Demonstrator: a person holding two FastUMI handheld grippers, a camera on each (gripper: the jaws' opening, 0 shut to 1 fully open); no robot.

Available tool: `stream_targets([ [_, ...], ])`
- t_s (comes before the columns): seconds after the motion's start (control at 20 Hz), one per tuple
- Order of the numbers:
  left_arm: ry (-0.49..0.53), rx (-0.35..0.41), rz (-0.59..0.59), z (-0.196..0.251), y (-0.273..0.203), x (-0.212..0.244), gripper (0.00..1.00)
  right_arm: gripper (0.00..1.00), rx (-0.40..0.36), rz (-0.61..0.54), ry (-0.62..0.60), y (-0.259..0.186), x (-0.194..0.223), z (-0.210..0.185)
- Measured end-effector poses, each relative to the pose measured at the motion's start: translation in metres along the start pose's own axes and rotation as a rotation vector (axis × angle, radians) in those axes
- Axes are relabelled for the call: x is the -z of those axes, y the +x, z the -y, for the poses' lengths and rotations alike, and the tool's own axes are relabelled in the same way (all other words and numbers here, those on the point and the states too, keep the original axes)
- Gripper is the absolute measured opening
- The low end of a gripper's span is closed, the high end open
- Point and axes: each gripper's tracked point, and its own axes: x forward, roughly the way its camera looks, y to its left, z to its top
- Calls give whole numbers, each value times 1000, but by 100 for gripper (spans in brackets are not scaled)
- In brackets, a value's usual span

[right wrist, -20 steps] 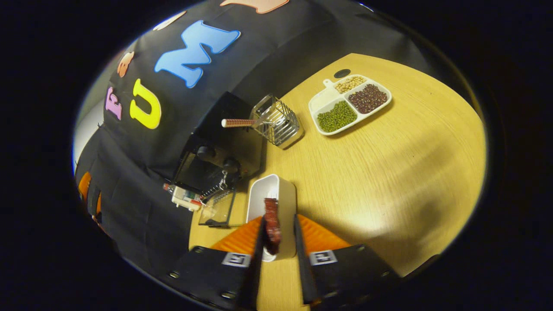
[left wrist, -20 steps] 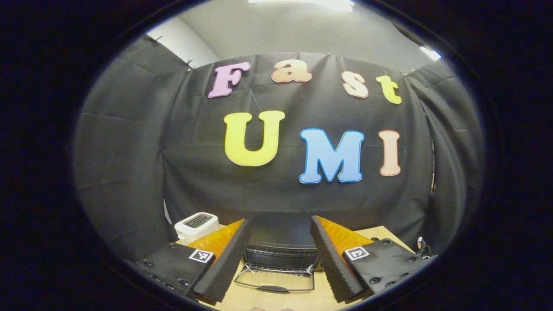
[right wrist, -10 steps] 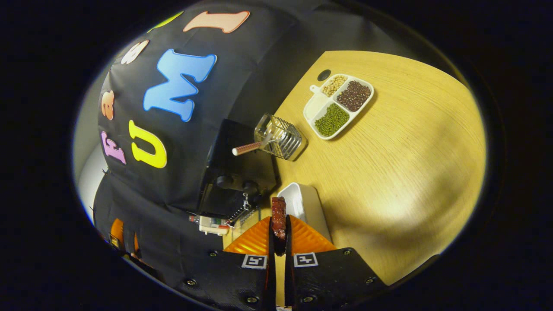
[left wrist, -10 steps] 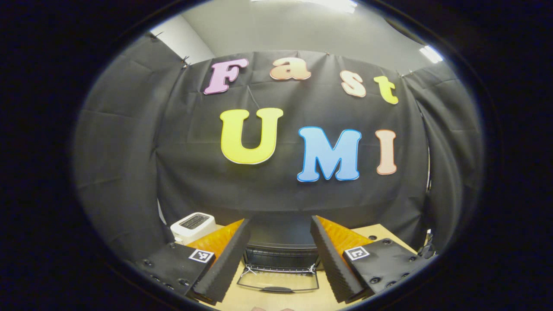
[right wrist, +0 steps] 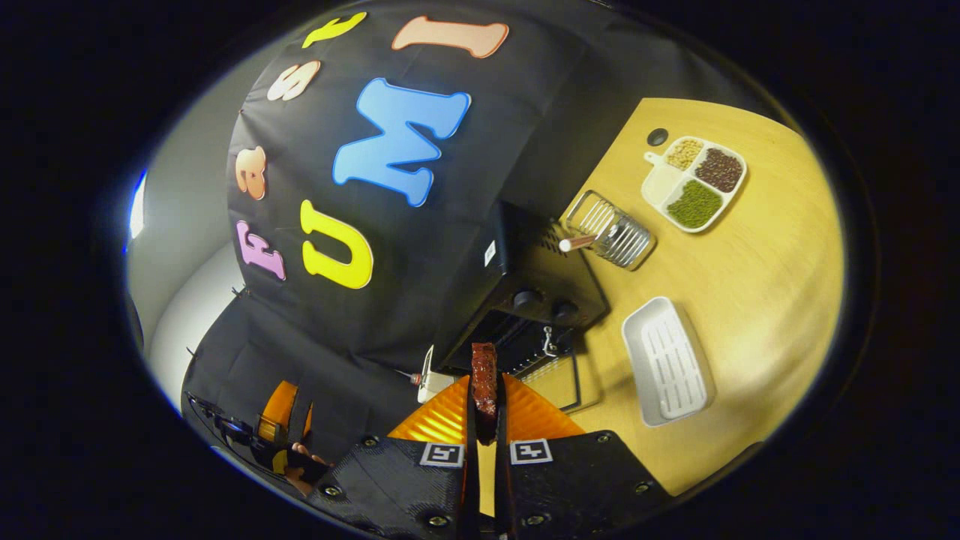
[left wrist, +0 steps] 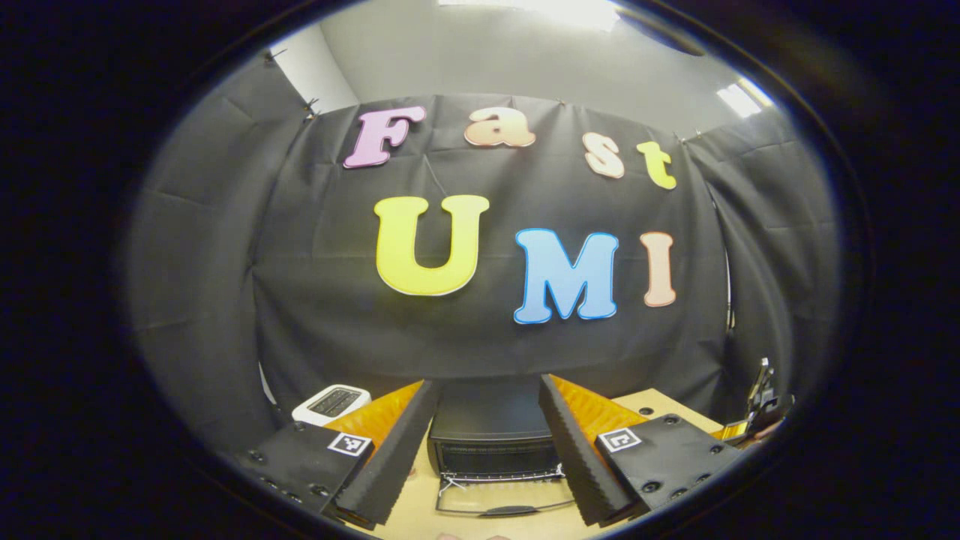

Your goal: Open the electric oven with the left hand, put the food in, and close the electric oven.

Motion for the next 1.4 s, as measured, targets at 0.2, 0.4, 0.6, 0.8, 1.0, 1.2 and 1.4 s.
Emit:
stream_targets([
  [0.2,-43,-24,-4,-30,-8,1,97,8,-16,-17,11,51,17,-19],
  [0.4,-36,-69,2,-65,-22,-1,97,8,-2,-22,45,108,29,-20],
  [0.6,-44,-127,-37,-101,-40,10,98,8,75,-47,43,168,51,-2],
  [0.8,-47,-186,-78,-132,-61,26,91,8,141,20,96,222,53,13],
  [1.0,-61,-228,-98,-152,-75,31,94,8,186,102,201,262,50,26],
  [1.2,-69,-255,-112,-167,-82,35,94,8,235,196,170,278,36,37],
  [1.4,-91,-257,-114,-163,-81,38,98,19,367,206,35,274,31,55],
])
